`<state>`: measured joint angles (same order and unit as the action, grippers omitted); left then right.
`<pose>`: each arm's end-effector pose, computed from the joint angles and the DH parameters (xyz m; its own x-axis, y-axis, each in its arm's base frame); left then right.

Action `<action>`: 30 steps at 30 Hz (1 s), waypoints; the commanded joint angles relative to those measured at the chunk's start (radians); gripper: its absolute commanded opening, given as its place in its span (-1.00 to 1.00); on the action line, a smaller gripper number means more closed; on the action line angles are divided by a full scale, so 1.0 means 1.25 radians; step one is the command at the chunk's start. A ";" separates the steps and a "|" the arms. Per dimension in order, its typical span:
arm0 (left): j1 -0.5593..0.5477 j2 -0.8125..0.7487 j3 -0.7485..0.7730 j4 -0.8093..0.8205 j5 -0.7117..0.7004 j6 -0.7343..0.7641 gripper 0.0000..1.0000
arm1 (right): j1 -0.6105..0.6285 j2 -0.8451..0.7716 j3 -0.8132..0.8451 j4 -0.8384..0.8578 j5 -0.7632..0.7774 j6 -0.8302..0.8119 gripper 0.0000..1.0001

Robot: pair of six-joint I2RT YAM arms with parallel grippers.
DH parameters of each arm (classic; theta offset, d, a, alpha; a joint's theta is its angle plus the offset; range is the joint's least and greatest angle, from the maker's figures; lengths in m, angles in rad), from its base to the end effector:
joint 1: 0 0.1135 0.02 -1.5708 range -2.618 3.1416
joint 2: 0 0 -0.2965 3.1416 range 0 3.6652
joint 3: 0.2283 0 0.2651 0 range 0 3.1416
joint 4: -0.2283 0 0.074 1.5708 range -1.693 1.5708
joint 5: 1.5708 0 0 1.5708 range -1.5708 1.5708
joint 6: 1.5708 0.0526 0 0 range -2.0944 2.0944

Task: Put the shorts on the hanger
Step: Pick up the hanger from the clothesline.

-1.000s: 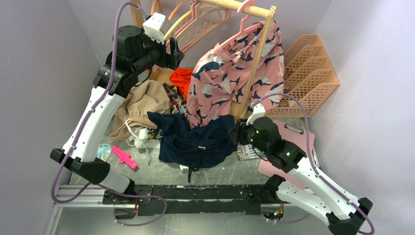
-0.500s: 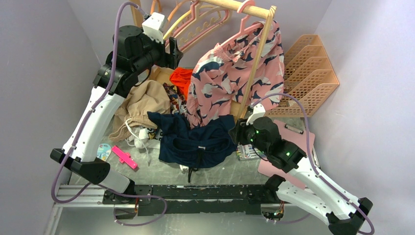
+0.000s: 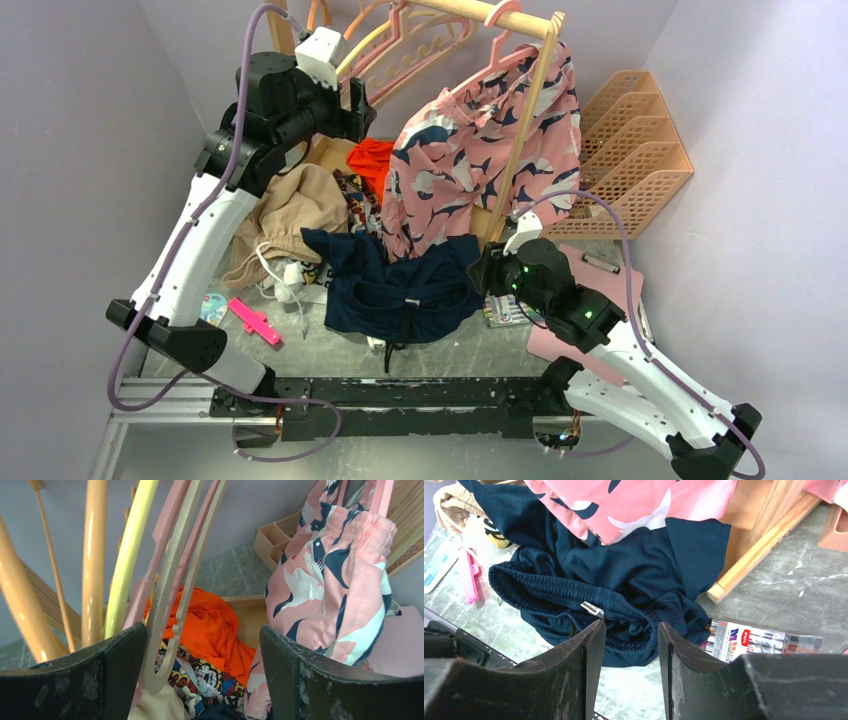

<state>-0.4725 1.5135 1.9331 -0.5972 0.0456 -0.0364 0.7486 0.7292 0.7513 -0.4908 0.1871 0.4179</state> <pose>0.3007 -0.1564 0.5471 -0.1752 0.0487 -0.9833 0.4886 0.8714 -0.0439 0.1296 0.1071 0.3200 -0.5245 0.0570 -0.8495 -0.3657 0.8859 0.2853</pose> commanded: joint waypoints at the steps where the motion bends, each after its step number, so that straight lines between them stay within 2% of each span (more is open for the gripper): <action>1: 0.009 0.032 0.019 -0.024 0.028 0.010 0.73 | -0.003 -0.002 0.004 0.017 -0.005 -0.005 -0.06; 9: 0.010 0.039 0.016 -0.017 0.098 0.006 0.64 | -0.003 -0.006 0.004 0.010 -0.001 -0.007 -0.06; 18: 0.010 0.043 0.019 -0.008 0.152 0.013 0.29 | -0.003 -0.002 0.004 0.015 -0.002 -0.009 -0.06; 24: 0.009 0.004 -0.003 0.037 0.077 0.014 0.63 | -0.003 -0.003 0.005 0.011 0.001 -0.013 -0.06; 30: 0.010 -0.008 0.007 0.043 0.012 0.023 0.71 | -0.004 0.004 0.006 0.017 0.000 -0.016 -0.06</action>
<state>-0.4671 1.5364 1.9301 -0.5915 0.1272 -0.0254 0.7490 0.7311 0.7513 -0.4908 0.1875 0.4145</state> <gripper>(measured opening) 0.849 0.469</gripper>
